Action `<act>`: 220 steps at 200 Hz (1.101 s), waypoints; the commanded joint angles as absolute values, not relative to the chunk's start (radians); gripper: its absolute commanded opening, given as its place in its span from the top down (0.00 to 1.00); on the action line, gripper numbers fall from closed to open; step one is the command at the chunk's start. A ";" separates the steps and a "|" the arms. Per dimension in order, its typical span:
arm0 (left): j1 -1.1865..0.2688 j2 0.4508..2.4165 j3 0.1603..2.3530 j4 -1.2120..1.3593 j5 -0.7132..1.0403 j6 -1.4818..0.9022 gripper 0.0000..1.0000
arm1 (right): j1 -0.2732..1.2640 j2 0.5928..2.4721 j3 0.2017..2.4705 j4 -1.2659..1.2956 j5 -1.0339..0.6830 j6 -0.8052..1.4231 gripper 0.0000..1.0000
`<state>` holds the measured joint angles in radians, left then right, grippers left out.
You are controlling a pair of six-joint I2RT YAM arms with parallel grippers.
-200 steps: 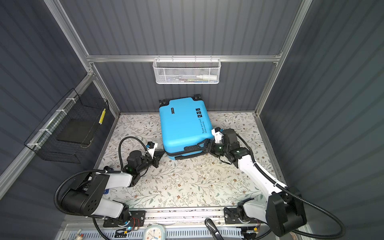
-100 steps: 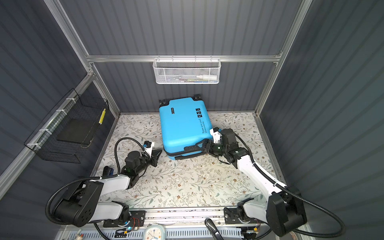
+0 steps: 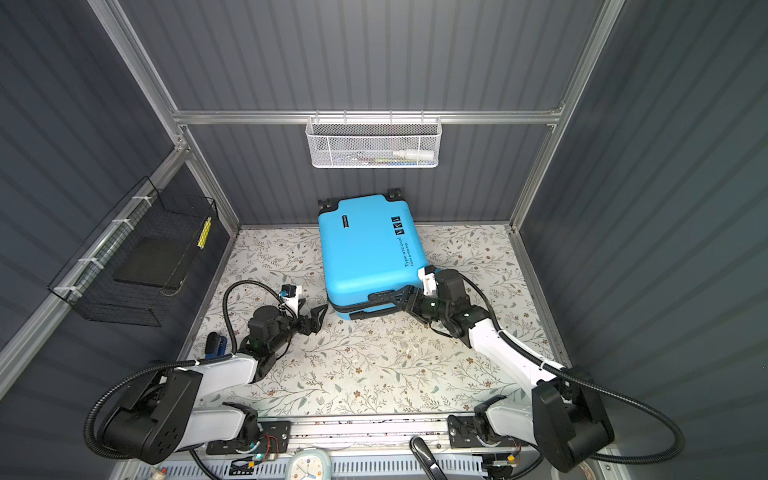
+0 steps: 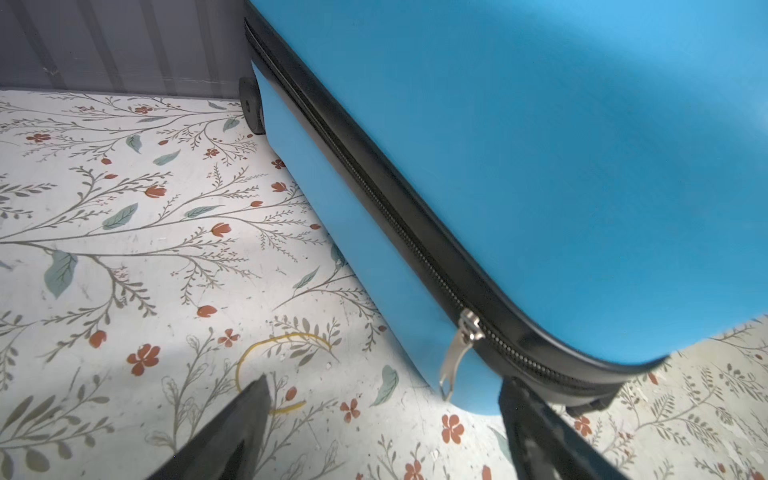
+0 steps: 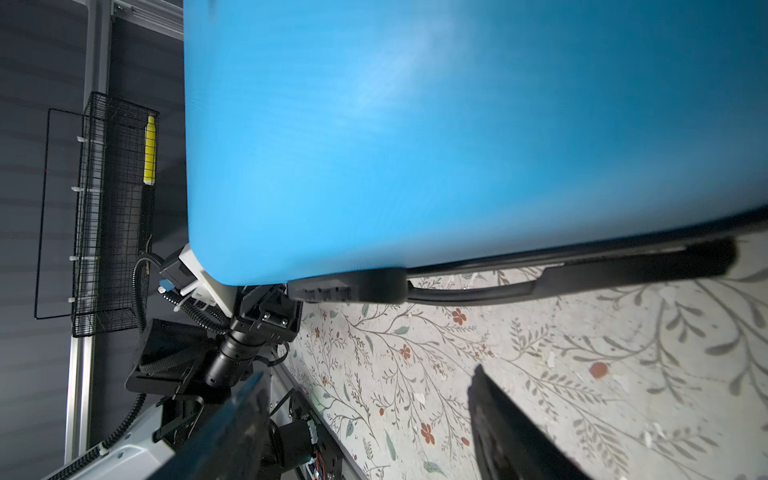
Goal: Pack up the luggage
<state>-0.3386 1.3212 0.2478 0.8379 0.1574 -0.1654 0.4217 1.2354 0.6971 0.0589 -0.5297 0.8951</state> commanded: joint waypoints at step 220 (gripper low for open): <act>-0.337 1.665 0.289 1.250 0.286 -0.128 0.43 | 0.459 1.288 0.638 0.230 -0.493 0.993 0.41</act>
<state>-0.3386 1.6405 0.2630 1.1858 0.2630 -0.1638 0.4522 1.2968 0.6682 0.2855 -0.4854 0.9901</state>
